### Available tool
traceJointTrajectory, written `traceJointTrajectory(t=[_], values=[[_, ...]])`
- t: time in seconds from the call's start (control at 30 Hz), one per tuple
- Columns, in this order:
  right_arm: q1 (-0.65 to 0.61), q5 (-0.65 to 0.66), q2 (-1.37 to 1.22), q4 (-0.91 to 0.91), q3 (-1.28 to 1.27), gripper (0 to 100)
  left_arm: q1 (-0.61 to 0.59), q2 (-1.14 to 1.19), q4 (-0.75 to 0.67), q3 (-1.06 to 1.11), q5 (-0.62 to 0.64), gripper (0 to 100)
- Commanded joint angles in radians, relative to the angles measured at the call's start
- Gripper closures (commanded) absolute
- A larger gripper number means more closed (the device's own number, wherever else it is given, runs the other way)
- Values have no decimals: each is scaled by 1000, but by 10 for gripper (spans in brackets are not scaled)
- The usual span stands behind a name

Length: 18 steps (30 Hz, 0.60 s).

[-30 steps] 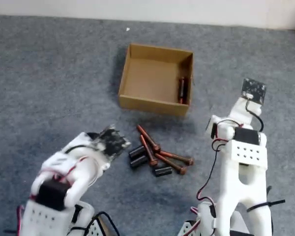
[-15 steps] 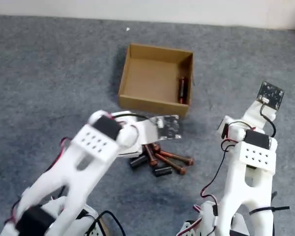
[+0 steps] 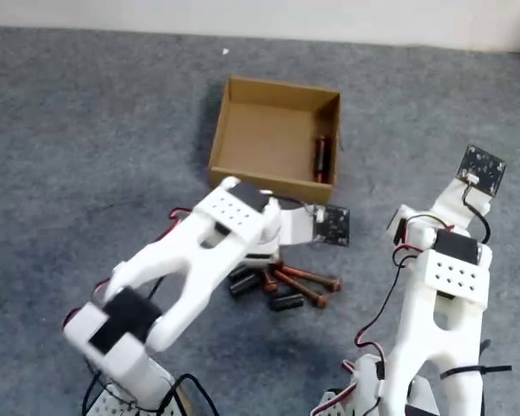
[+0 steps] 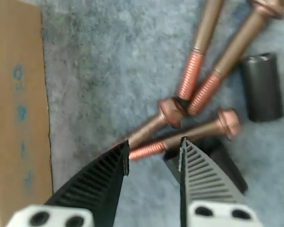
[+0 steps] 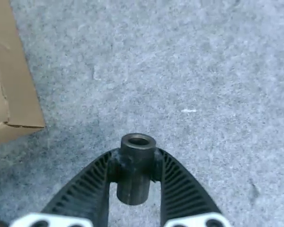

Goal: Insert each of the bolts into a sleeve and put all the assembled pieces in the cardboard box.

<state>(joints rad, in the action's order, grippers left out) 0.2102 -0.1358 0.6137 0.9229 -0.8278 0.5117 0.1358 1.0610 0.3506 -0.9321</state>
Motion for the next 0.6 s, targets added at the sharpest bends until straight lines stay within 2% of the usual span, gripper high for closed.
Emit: traceJointTrajectory(t=[0.0,0.23,0.57], values=[[10,-12,35,-27,13,992,15,99,-20,-139,-9,812],[10,-11,35,-25,13,992,16,234,-20,-223,-9,816],[10,-8,35,-25,12,992,56,240,-12,-214,-5,998]])
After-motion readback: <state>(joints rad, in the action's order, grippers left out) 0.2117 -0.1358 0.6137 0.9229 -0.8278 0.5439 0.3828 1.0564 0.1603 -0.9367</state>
